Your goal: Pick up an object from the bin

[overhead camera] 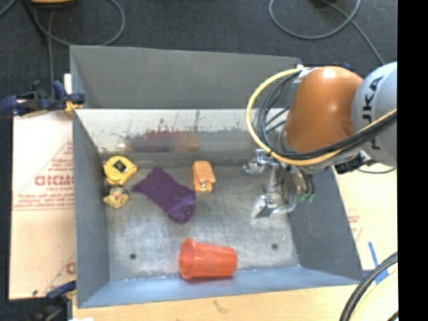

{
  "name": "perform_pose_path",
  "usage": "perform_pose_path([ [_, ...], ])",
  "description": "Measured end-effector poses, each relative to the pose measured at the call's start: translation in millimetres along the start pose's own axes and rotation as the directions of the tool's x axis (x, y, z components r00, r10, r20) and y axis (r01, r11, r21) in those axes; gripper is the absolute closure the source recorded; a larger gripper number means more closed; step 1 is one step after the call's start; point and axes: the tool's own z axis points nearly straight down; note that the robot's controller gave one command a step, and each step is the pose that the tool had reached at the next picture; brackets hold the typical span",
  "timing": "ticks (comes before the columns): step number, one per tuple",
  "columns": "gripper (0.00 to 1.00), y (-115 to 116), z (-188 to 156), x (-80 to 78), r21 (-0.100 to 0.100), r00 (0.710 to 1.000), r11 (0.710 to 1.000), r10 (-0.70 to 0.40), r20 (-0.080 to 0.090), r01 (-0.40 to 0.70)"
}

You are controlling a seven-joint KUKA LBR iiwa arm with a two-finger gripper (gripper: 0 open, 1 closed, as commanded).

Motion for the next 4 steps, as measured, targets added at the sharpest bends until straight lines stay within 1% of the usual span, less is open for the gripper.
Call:
perform_pose_path([
  [1, 0.0, 18, 27, -3.8, -0.002, 1.0, 1.0, -0.025, -0.016, 0.025],
  [2, 1.0, 41, 123, 28.9, -0.001, 0.947, 0.947, -0.32, -0.01, 0.32],
  [3, 1.0, 41, 123, 28.9, 0.0, 0.947, 0.947, -0.32, -0.01, 0.32],
  [4, 0.0, 32, 73, 28.5, -0.004, 0.956, 0.956, -0.294, -0.008, 0.294],
])
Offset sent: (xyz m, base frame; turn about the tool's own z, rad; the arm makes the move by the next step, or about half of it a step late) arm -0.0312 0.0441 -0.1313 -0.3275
